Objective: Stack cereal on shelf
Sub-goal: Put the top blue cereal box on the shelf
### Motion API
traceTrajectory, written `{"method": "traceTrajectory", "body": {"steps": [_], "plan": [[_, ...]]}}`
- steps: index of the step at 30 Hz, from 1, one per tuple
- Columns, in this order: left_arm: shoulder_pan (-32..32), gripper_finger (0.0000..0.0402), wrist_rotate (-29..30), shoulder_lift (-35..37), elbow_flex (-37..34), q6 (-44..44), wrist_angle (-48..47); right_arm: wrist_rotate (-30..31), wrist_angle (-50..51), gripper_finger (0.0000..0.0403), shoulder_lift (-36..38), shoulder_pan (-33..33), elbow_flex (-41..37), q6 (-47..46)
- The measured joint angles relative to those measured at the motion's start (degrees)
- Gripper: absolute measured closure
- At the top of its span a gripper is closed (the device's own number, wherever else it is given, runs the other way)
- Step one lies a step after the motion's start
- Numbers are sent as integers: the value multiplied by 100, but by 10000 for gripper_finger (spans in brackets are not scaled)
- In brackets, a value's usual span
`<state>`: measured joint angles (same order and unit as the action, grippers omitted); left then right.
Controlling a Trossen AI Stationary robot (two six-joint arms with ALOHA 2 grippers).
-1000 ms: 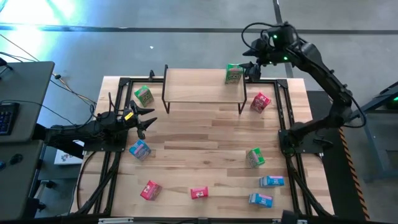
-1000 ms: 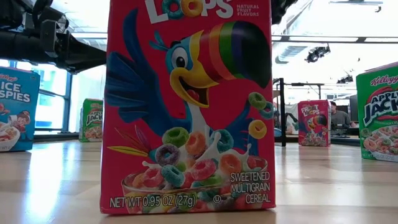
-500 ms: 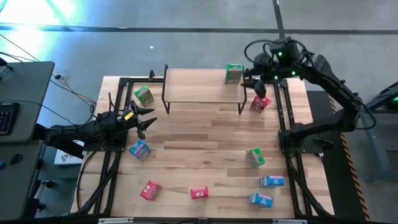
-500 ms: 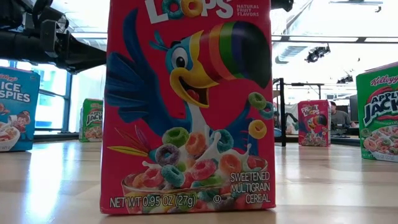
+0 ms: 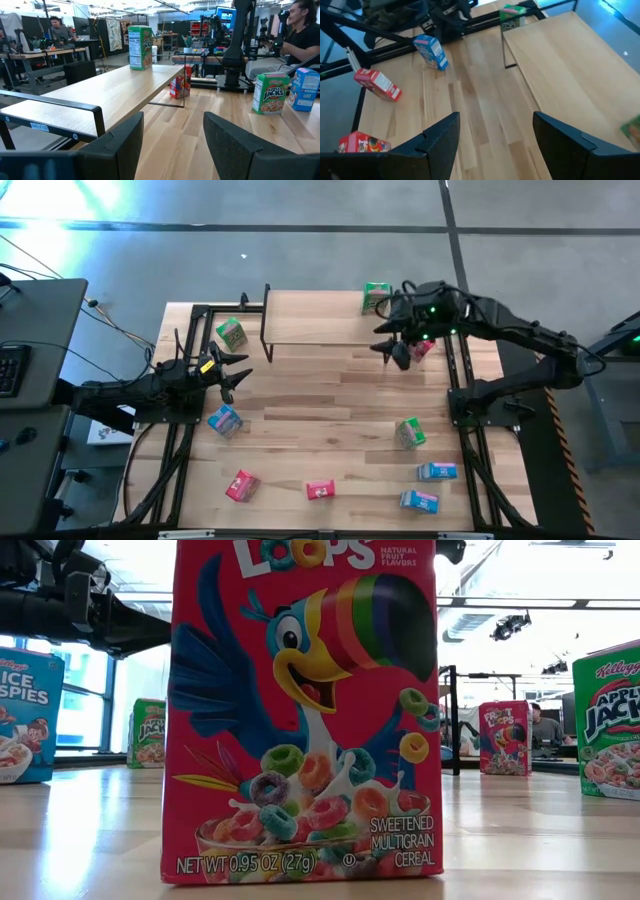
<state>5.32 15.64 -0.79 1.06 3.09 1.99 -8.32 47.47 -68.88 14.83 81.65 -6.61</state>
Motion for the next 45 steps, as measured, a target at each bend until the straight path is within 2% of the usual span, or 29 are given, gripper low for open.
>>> {"method": "traceTrajectory", "body": {"steps": [4,10,14,19,23,27,30,40,45], "plan": [[0,204,40,-1,0,-420,29,188,-466,159,0,-229,-216,-90],[-1,204,40,-1,0,-2643,454,192,-1511,159,-2,-505,-544,-61],[-1,204,35,-1,0,-3596,815,192,-2240,159,-2,-627,-811,-47],[-2,204,-102,-1,-1,-3542,1681,193,-2852,159,-2,-733,-1084,-48],[-2,204,10,-1,-1,-3540,2596,208,-3239,159,-2,-807,-1296,-89],[0,204,162,0,-1,-3970,3252,355,-3274,159,-22,-906,-1402,-142],[0,204,162,-1,0,-3910,3532,534,-3253,159,-22,-1027,-1416,-146],[-9,204,153,-1,9,-3692,3721,662,-2533,159,-13,-1381,-1416,-46],[-11,204,-18,-84,578,-3214,2976,662,-2186,159,-13,-1414,-1416,-46]]}}
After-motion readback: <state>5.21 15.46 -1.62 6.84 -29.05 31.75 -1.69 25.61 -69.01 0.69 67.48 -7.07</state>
